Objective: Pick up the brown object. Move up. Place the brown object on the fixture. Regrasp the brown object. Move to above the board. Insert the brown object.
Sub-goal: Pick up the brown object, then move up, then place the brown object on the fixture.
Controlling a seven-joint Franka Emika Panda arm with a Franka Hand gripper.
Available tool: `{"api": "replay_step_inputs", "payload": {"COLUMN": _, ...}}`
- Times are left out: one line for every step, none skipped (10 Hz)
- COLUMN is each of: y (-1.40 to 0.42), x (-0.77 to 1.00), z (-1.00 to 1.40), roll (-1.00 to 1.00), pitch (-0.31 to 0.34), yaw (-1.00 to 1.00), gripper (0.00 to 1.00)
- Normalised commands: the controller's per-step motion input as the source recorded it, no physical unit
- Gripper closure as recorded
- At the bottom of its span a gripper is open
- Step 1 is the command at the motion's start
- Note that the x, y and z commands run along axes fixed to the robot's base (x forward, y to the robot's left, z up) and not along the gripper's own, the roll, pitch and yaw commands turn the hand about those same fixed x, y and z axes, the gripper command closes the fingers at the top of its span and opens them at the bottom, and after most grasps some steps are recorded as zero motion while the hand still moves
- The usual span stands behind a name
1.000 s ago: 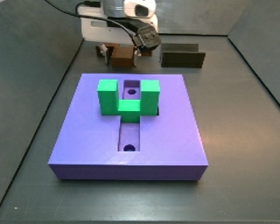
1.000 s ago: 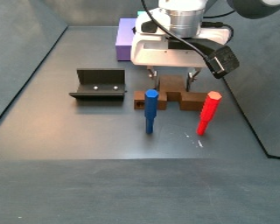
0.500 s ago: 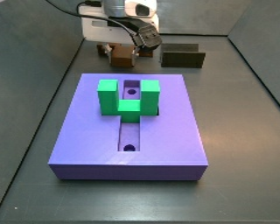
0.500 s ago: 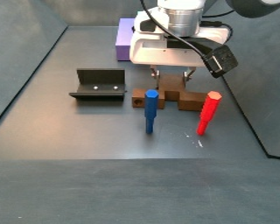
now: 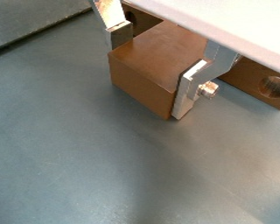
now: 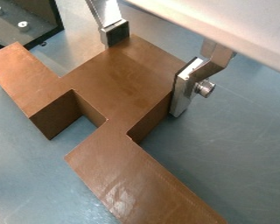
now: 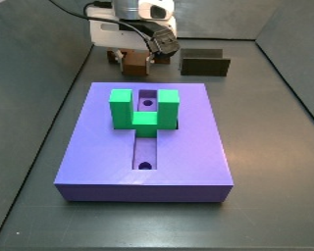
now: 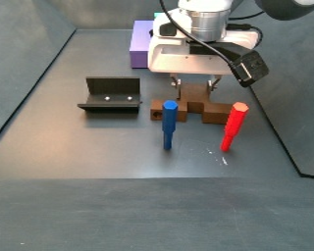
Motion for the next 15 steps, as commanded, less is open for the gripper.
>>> {"api": "replay_step_inputs", "payload": {"y": 0.0, "x": 0.0, "z": 0.0, "roll": 0.0, "pitch": 0.0, "yaw": 0.0, "gripper": 1.0}}
{"api": "replay_step_inputs", "payload": {"y": 0.0, "x": 0.0, "z": 0.0, "roll": 0.0, "pitch": 0.0, "yaw": 0.0, "gripper": 1.0}}
{"api": "replay_step_inputs", "payload": {"y": 0.0, "x": 0.0, "z": 0.0, "roll": 0.0, "pitch": 0.0, "yaw": 0.0, "gripper": 1.0}}
{"api": "replay_step_inputs", "payload": {"y": 0.0, "x": 0.0, "z": 0.0, "roll": 0.0, "pitch": 0.0, "yaw": 0.0, "gripper": 1.0}}
{"api": "replay_step_inputs", "payload": {"y": 0.0, "x": 0.0, "z": 0.0, "roll": 0.0, "pitch": 0.0, "yaw": 0.0, "gripper": 1.0}}
{"api": "replay_step_inputs", "payload": {"y": 0.0, "x": 0.0, "z": 0.0, "roll": 0.0, "pitch": 0.0, "yaw": 0.0, "gripper": 1.0}}
{"api": "replay_step_inputs", "payload": {"y": 0.0, "x": 0.0, "z": 0.83, "roll": 0.0, "pitch": 0.0, "yaw": 0.0, "gripper": 1.0}}
{"api": "replay_step_inputs", "payload": {"y": 0.01, "x": 0.04, "z": 0.75, "roll": 0.0, "pitch": 0.033, "yaw": -0.03, "gripper": 1.0}}
{"api": "replay_step_inputs", "payload": {"y": 0.02, "x": 0.01, "z": 0.55, "roll": 0.02, "pitch": 0.092, "yaw": -0.04, "gripper": 1.0}}
{"api": "replay_step_inputs", "payload": {"y": 0.01, "x": 0.03, "z": 0.21, "roll": 0.04, "pitch": 0.076, "yaw": -0.02, "gripper": 1.0}}
{"api": "replay_step_inputs", "payload": {"y": 0.0, "x": 0.0, "z": 0.0, "roll": 0.0, "pitch": -0.006, "yaw": 0.0, "gripper": 1.0}}
{"api": "replay_step_inputs", "payload": {"y": 0.0, "x": 0.0, "z": -0.01, "roll": -0.09, "pitch": -0.123, "yaw": 0.0, "gripper": 1.0}}
{"api": "replay_step_inputs", "payload": {"y": 0.01, "x": 0.04, "z": 0.22, "roll": -0.65, "pitch": -0.234, "yaw": 0.0, "gripper": 1.0}}
{"api": "replay_step_inputs", "payload": {"y": 0.01, "x": 0.15, "z": 0.51, "roll": -0.98, "pitch": -0.277, "yaw": 0.0, "gripper": 1.0}}
{"api": "replay_step_inputs", "payload": {"y": 0.0, "x": 0.32, "z": 0.33, "roll": -1.0, "pitch": -0.251, "yaw": -0.01, "gripper": 1.0}}
